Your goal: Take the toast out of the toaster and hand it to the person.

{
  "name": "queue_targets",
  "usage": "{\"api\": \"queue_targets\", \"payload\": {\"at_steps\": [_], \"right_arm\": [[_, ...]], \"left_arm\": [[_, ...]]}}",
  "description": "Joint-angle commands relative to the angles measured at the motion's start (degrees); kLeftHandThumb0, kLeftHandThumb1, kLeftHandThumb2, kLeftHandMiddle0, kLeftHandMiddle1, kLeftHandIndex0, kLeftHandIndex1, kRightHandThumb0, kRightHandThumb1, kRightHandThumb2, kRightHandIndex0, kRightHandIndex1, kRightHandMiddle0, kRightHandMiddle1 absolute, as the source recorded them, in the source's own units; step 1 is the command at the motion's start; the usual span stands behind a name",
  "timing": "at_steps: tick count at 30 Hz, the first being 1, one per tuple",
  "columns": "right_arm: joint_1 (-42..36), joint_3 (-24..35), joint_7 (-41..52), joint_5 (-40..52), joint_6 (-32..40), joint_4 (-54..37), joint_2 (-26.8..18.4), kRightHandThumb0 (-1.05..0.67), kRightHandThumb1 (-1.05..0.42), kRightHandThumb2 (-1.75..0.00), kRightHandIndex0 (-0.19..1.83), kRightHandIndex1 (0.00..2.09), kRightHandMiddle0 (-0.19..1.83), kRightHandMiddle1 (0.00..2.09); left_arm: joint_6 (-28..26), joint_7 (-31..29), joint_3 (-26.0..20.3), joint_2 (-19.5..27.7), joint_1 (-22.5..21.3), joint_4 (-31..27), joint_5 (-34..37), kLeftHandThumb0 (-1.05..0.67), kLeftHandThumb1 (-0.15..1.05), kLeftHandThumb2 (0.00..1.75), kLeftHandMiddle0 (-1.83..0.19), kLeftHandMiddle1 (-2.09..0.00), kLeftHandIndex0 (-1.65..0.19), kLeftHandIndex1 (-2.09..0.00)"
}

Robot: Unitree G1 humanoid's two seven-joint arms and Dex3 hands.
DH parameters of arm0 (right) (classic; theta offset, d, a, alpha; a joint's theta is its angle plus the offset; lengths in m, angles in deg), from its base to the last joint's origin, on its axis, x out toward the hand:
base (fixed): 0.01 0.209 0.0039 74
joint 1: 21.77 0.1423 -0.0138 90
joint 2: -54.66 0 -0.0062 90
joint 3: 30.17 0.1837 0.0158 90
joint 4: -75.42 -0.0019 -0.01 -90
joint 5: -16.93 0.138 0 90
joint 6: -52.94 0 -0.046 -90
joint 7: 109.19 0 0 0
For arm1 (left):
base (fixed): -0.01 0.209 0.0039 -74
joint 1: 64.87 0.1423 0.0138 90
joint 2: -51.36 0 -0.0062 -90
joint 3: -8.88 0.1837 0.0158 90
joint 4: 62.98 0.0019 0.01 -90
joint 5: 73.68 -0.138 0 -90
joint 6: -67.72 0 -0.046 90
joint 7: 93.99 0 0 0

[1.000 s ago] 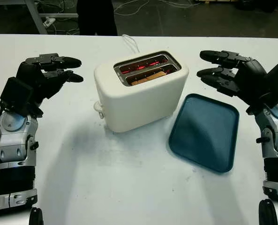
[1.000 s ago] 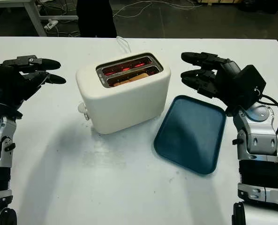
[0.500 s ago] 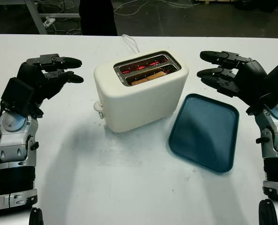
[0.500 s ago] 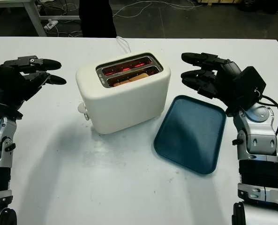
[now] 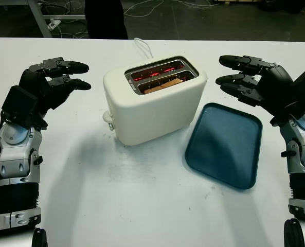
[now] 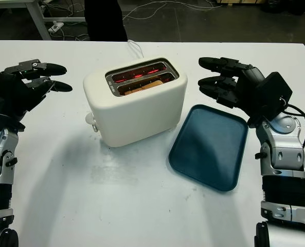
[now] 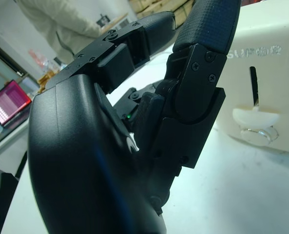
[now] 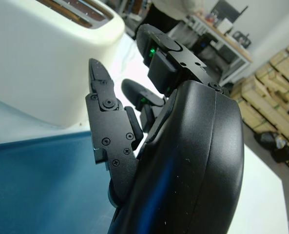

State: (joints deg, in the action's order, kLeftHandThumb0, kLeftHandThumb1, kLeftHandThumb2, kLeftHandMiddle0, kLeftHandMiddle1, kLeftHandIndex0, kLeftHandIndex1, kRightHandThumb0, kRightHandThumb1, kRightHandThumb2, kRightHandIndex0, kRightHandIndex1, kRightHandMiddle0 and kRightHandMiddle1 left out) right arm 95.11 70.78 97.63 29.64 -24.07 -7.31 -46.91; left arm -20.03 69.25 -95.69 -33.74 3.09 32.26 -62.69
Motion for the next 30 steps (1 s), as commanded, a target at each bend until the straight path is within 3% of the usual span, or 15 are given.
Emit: {"api": "queue_targets", "payload": {"at_steps": [1,13,30], "right_arm": [[-0.2,0.6,-0.09,0.53,-0.06,-0.33,-0.12,-0.12,-0.92,-0.06,0.4,0.8,0.68,0.02],[-0.43,0.48,-0.99,0.55,2.5,-1.6,0.11,-0.12,-0.92,-0.05,0.41,0.8,0.69,0.02],[0.5,0.69,0.68,1.01,-0.32,1.13,0.21,-0.12,-0.92,-0.03,0.42,0.81,0.7,0.03]], "left_arm": [[1.07,-0.39,0.08,-0.03,0.44,0.55,0.34,-1.05,0.88,0.0,-0.93,-0.68,-0.91,-0.52],[1.85,-1.14,-0.13,-0.34,1.24,1.03,1.54,-1.05,0.85,0.0,-0.89,-0.73,-0.86,-0.61],[1.55,-1.79,-0.37,-0.04,1.36,0.57,1.84,-1.05,0.85,0.01,-0.83,-0.75,-0.82,-0.62]]}}
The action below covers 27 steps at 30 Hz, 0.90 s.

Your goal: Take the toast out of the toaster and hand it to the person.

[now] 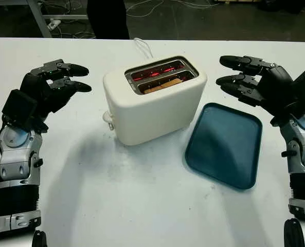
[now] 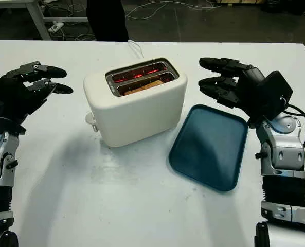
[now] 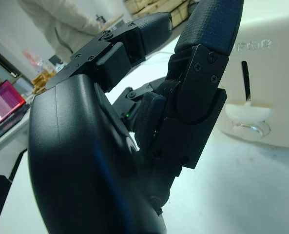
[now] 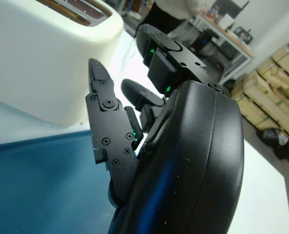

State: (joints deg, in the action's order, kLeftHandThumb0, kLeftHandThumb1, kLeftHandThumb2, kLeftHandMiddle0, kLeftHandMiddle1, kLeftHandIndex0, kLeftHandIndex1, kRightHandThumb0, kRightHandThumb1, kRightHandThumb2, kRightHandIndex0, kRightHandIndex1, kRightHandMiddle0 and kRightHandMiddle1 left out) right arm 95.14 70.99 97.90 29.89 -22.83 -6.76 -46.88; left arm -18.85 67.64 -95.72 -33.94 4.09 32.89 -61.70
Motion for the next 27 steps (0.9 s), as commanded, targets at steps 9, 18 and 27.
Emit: {"api": "queue_targets", "payload": {"at_steps": [9,18,27], "right_arm": [[0.49,0.19,-0.29,0.37,-0.36,-0.63,-0.09,-0.16,-0.91,-0.02,0.44,0.83,0.73,0.04],[0.66,0.19,0.2,0.16,-1.75,0.49,0.02,-0.19,-0.9,0.0,0.45,0.84,0.75,0.05],[0.33,0.02,0.03,-0.56,-2.49,0.48,-0.02,-0.22,-0.89,0.0,0.47,0.84,0.76,0.05]], "left_arm": [[0.21,-0.38,-0.58,0.12,0.15,-0.44,0.95,-1.05,0.84,0.0,-0.83,-0.77,-0.81,-0.65],[0.74,-0.19,-0.53,-0.14,-0.06,0.08,0.76,-1.05,0.86,0.0,-0.83,-0.78,-0.81,-0.66],[0.59,0.31,-0.38,-0.19,0.24,-0.15,0.26,-1.05,0.87,0.0,-0.82,-0.81,-0.79,-0.69]]}}
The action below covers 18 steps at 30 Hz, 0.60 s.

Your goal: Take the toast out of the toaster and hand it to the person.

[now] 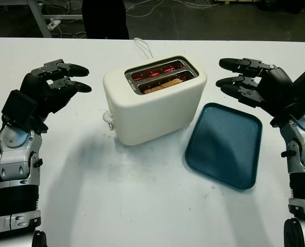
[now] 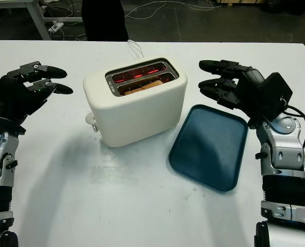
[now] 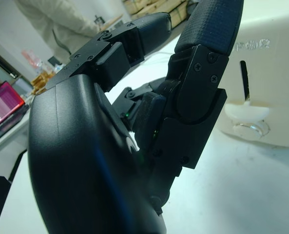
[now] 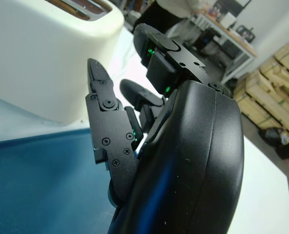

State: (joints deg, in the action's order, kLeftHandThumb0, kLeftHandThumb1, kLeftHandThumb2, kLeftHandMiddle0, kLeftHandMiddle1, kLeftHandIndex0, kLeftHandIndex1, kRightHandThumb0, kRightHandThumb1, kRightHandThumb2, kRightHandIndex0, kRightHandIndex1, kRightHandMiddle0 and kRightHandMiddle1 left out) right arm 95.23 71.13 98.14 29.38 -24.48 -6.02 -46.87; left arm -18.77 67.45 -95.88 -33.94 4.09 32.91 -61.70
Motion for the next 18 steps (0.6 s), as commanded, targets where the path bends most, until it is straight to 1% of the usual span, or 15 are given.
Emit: {"api": "queue_targets", "payload": {"at_steps": [1,4,7,14,18], "right_arm": [[0.25,-0.13,-0.24,-0.03,-0.49,-0.39,-0.06,-0.21,-0.89,0.0,0.46,0.84,0.76,0.05],[0.2,-0.07,-0.45,0.04,0.34,-0.74,-0.09,-0.22,-0.9,0.0,0.46,0.83,0.75,0.04],[0.35,0.11,0.05,0.35,-0.72,0.17,0.06,-0.22,-0.9,0.0,0.47,0.83,0.75,0.04],[0.61,-0.19,0.12,0.24,-0.58,0.13,-0.05,-0.24,-0.89,0.0,0.46,0.83,0.75,0.04],[0.69,-0.2,-0.37,0.4,0.59,-0.3,0.16,-0.24,-0.88,0.0,0.46,0.83,0.76,0.05]], "left_arm": [[0.59,0.51,-0.19,-0.15,0.27,-0.14,0.2,-1.05,0.87,0.0,-0.82,-0.81,-0.79,-0.69],[1.11,0.32,-0.18,-0.07,0.26,0.17,0.2,-1.05,0.87,0.0,-0.8,-0.82,-0.78,-0.7],[1.0,0.32,-0.15,0.07,0.2,0.19,0.13,-1.05,0.88,0.0,-0.8,-0.82,-0.77,-0.71],[0.06,0.68,-0.14,0.1,0.05,-0.19,0.27,-1.05,0.87,0.0,-0.8,-0.83,-0.77,-0.72],[0.59,0.71,-0.05,0.25,-0.07,0.16,-0.05,-1.05,0.87,0.0,-0.8,-0.84,-0.76,-0.73]]}}
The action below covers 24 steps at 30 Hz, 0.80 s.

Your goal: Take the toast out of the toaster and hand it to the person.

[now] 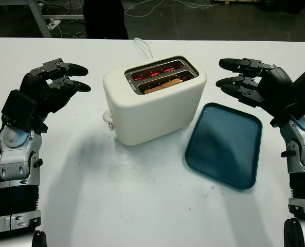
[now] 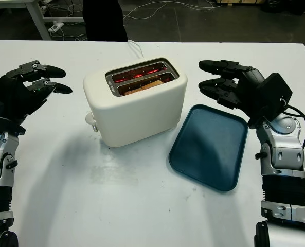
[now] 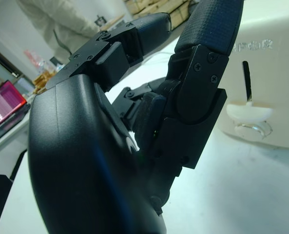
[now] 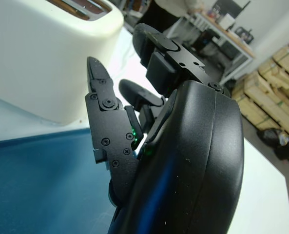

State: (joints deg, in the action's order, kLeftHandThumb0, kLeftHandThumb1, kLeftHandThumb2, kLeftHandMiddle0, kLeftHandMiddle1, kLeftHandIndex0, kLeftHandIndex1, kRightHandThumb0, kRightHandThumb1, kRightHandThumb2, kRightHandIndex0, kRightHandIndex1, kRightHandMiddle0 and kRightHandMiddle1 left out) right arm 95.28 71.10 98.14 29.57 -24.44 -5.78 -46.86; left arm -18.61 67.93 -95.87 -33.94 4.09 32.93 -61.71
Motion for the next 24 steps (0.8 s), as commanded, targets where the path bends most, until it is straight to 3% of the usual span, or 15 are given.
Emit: {"api": "queue_targets", "payload": {"at_steps": [1,24], "right_arm": [[0.53,-0.32,-0.7,-0.11,0.85,-1.04,0.06,-0.24,-0.88,0.0,0.46,0.83,0.76,0.05],[0.61,-0.05,-0.27,0.77,0.39,-0.45,0.05,-0.26,-0.87,0.0,0.48,0.82,0.77,0.05]], "left_arm": [[0.44,0.14,-0.04,0.29,-0.12,0.17,0.03,-1.05,0.88,0.0,-0.79,-0.84,-0.76,-0.73],[0.73,0.55,0.12,0.34,-0.12,0.25,-0.24,-1.05,0.9,0.0,-0.78,-0.87,-0.73,-0.79]]}}
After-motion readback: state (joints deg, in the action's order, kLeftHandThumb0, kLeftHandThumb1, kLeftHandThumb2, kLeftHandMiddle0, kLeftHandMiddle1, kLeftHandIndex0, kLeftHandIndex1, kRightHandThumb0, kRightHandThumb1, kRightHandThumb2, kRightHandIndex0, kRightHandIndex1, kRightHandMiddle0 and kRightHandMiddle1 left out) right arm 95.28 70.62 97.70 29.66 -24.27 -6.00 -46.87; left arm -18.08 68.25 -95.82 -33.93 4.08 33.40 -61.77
